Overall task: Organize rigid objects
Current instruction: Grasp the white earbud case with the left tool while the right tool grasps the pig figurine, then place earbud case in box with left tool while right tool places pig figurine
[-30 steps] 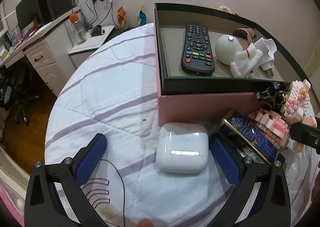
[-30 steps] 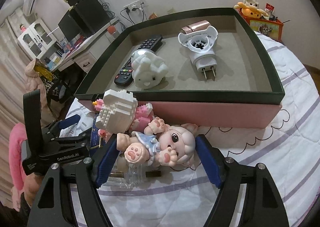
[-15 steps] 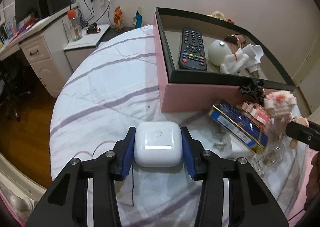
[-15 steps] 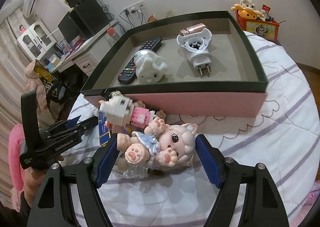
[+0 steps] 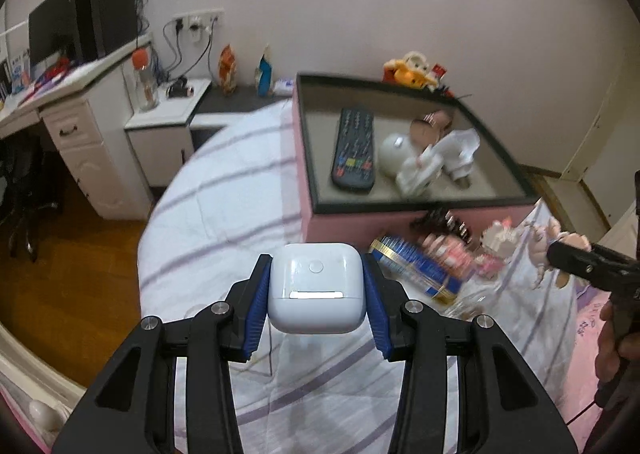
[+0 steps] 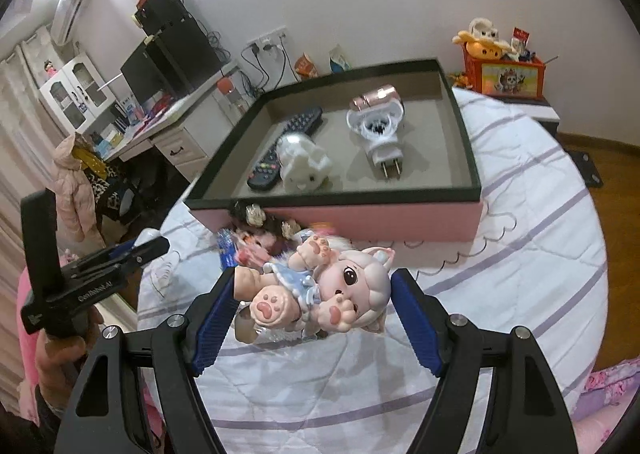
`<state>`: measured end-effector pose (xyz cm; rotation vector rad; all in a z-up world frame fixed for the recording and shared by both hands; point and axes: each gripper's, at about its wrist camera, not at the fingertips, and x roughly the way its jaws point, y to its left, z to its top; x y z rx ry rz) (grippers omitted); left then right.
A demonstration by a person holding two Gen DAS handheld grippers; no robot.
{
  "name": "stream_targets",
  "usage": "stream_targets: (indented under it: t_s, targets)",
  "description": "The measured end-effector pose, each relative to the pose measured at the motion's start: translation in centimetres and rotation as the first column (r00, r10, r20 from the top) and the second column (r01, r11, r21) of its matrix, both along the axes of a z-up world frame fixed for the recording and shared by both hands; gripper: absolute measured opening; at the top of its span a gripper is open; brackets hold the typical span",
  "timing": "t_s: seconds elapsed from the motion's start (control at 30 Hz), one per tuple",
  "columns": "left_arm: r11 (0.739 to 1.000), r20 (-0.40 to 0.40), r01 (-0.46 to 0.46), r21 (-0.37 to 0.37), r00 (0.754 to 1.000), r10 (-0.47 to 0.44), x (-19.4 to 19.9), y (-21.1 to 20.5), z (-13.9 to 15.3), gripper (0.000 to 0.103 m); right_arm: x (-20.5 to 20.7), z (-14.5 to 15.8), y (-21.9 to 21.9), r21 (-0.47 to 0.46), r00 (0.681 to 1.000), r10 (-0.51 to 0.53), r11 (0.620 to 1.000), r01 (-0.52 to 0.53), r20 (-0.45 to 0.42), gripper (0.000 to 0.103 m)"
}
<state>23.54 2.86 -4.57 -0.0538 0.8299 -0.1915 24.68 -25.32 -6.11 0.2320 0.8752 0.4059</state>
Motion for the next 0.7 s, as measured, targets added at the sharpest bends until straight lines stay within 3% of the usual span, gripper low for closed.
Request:
stream_targets:
  t_s: [0.37, 0.53, 0.7]
  targets:
    - [0.996, 0.110, 0.090, 0.001, 0.990, -0.089, 4.6, -3.5, 6.4, 0.044, 4.2, 5.6, -0.7, -0.048, 0.992, -0.012, 0.999, 0.018, 0.123, 0.077]
    - [0.993, 0.089, 0.119, -0.017, 0.989, -0.117, 7.7, -5.4, 6.3, 0.044, 7.3, 5.1, -0.9, -0.075, 0.995, -0.033, 0.996, 0.040, 0.091, 0.077]
    - [0.993, 0.029, 0.115, -0.016, 0.993, -0.115, 10.2, -7.0, 4.1, 0.044, 9.3, 3.0, -0.5, -0.117, 0.999, -0.036, 0.992, 0.040, 0.034, 0.077]
